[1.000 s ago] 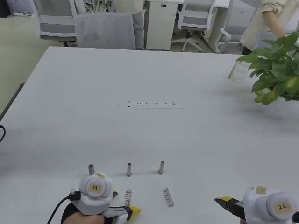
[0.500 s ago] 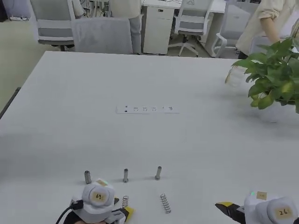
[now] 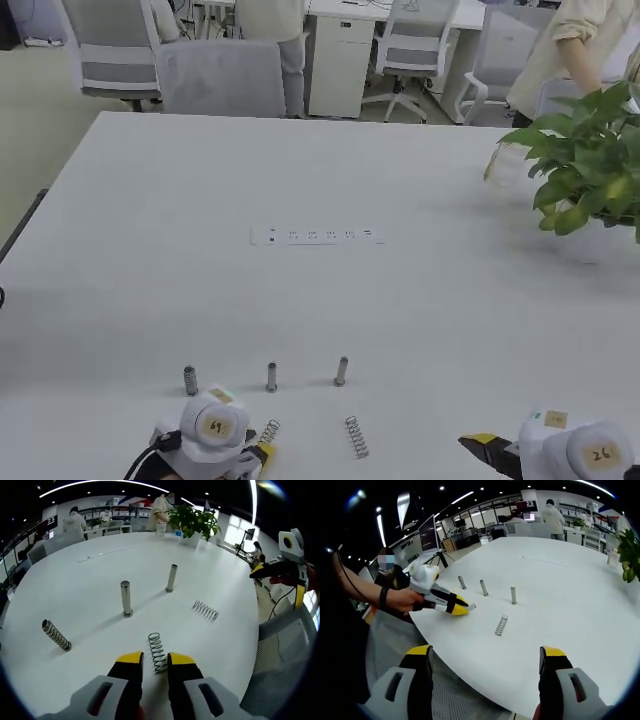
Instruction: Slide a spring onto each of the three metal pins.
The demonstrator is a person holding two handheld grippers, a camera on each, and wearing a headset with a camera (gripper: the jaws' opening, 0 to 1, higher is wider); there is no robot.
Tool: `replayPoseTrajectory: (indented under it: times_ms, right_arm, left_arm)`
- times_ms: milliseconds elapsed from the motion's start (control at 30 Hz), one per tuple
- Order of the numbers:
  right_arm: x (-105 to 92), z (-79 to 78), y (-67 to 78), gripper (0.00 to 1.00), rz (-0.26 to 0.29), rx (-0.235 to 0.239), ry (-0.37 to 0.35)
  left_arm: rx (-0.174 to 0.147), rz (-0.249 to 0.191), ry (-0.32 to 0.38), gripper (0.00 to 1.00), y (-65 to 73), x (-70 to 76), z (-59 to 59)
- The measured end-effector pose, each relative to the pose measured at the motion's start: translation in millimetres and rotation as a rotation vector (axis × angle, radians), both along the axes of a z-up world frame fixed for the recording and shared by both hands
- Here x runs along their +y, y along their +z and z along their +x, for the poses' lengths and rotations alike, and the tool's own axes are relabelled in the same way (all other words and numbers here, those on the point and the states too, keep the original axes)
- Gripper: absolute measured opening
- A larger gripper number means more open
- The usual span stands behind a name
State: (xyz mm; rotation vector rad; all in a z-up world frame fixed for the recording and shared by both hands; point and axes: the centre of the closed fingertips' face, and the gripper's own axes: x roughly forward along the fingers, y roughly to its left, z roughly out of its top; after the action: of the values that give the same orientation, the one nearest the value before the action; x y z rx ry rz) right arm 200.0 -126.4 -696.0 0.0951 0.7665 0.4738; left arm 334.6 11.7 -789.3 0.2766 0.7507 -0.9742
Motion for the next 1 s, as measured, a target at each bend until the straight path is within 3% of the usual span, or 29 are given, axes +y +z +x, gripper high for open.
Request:
replayPoseTrajectory:
  times_ms: [100,400,733,1000]
  right_arm:
    - [0.2,-1.0,0.3,0.87,0.001,-0.001,0.001]
    - [1.4,0.4,1.4,0.86,0.001,-0.004,0.006]
    - [8.4,1.8,1.4,0.83,0.014,0.002,0.021]
    - [17.2,6.9,2.4,0.85,0.024,-0.005,0.046]
  left_arm:
    - [0.016,-0.001,-0.011,0.03,-1.9,1.4,-1.5]
    - [0.044,0.006,-0.018,0.02,-0.1,11.0,-4.3]
    - [0.033,0.0,-0.023,0.02,10.5,28.7,-8.2]
    - [0.015,-0.018,-0.004,0.02,23.1,48.0,-4.2]
